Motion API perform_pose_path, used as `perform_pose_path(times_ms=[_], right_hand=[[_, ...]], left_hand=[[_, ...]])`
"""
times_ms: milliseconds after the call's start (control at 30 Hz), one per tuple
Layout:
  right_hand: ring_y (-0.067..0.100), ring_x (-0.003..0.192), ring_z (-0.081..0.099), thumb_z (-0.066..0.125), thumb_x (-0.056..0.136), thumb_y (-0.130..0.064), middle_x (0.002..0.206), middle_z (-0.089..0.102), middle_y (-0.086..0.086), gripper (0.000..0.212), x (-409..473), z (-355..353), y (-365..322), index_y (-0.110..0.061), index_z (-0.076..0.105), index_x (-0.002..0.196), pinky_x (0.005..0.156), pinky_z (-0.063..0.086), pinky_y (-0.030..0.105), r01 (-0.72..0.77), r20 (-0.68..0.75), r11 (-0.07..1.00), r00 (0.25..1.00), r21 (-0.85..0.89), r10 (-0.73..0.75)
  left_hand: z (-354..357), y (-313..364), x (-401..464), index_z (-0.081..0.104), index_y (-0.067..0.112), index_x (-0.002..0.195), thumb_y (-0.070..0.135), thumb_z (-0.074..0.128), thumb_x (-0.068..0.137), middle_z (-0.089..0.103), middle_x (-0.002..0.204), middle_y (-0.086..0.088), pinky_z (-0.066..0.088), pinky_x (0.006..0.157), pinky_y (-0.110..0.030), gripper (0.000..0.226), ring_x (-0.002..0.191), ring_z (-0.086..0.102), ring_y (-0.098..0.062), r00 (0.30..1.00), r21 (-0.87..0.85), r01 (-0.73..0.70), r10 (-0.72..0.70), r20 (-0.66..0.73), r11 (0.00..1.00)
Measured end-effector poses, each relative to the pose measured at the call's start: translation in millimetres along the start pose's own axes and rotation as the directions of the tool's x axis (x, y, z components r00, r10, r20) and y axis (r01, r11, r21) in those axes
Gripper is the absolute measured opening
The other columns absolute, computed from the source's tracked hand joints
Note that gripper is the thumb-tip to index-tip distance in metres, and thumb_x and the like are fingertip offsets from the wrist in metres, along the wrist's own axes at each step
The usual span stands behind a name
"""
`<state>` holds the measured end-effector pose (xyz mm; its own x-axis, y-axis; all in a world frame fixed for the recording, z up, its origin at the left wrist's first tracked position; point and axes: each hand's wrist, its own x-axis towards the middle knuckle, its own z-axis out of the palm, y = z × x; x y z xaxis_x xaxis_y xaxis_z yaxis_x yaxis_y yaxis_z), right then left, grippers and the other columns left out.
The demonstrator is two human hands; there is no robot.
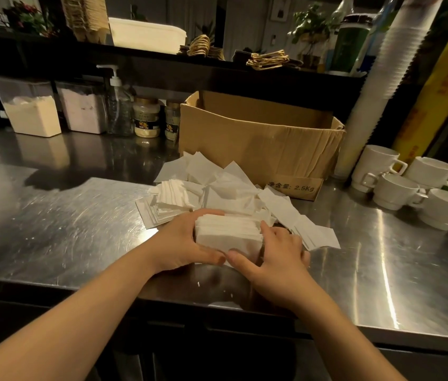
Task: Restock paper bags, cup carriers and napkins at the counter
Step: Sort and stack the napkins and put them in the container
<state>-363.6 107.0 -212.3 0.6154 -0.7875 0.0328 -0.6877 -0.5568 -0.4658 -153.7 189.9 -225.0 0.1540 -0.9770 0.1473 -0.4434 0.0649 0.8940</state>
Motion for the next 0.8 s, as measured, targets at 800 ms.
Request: perform_pose_path(times_ms=[800], right_hand=[[0.019, 0.125, 0.050, 0.076, 0.065, -0.060, 0.134, 0.049, -0.016, 0.075, 9, 6, 7, -0.068, 0.033, 0.126, 0.105, 0.048, 0.051, 0.044, -0.033, 0.887, 0.999, 0.460, -0.033]], left_hand=[[1, 5, -2, 0.066, 0.039, 0.108, 0.028, 0.091, 0.074, 0.068, 0.101, 0.026, 0.052, 0.074, -0.010, 0.044, 0.098, 0.062, 0.007, 0.999, 0.046, 0.029, -0.027, -0.025, 0.999]])
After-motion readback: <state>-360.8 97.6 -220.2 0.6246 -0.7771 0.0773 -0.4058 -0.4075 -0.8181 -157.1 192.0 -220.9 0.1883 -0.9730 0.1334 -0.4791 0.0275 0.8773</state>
